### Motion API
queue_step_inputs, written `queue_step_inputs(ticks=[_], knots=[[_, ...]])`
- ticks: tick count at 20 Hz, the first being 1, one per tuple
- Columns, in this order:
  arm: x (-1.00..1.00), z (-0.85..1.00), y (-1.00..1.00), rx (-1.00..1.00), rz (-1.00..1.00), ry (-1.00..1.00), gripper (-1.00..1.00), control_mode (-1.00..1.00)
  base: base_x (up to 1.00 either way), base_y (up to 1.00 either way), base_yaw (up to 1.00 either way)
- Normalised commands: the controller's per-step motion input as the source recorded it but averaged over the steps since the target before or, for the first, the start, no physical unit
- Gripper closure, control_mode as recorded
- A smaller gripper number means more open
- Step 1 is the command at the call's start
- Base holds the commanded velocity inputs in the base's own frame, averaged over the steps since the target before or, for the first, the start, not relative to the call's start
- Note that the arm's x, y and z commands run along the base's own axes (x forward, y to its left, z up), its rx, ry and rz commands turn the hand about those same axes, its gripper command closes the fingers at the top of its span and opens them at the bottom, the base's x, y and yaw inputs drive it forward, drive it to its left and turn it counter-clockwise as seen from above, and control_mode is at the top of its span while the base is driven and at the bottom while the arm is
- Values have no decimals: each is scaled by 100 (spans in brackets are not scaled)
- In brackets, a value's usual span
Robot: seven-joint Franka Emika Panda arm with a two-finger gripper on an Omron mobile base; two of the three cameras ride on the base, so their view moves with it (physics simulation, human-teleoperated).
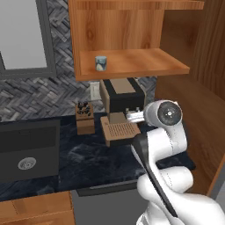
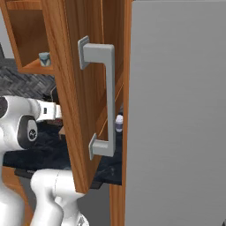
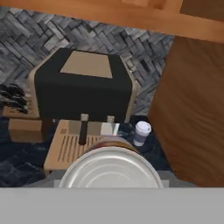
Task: Restock the canned food cabinet by taking the new fresh canned food from the counter and placing it in the cabinet. Then, take the old canned food from the cabinet and place it on the counter.
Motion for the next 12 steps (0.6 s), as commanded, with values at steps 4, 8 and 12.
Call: queue_step_inputs(ticks=[4, 8, 12], knots=[[0, 100, -10, 0, 2, -22, 100, -100, 0, 0, 0], [0, 100, -33, 1, 2, -4, 100, -100, 0, 0, 0], [6, 100, -44, 6, 2, 4, 100, -100, 0, 0, 0]])
